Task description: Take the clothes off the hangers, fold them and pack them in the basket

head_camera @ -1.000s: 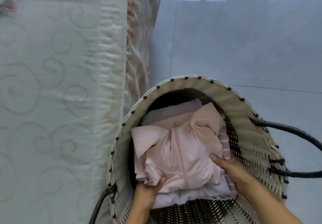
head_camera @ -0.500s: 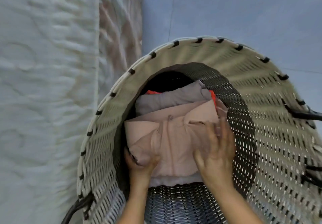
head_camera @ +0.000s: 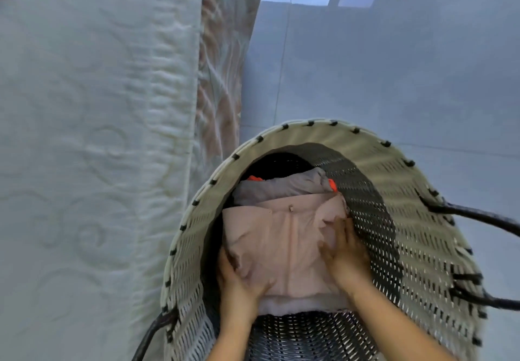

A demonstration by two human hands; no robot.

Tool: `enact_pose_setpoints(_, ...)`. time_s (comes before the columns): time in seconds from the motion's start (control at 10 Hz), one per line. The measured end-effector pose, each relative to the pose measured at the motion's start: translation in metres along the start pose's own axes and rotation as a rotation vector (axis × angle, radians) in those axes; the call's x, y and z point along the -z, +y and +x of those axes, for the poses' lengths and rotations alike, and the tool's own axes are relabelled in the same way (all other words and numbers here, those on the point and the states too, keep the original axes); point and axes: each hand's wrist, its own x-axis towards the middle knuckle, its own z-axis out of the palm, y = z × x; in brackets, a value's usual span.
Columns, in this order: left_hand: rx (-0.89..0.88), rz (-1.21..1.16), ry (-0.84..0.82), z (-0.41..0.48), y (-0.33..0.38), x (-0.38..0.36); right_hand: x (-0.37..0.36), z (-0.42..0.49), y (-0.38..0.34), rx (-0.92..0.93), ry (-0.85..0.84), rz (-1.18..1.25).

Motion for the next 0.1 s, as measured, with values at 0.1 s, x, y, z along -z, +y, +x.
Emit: enact_pose_setpoints(0.1,-0.089,-0.05,-0.042,-0.0462,0.0372,0.0283,0.03,-0.0597,0.0017,0.081,0.018,0.248)
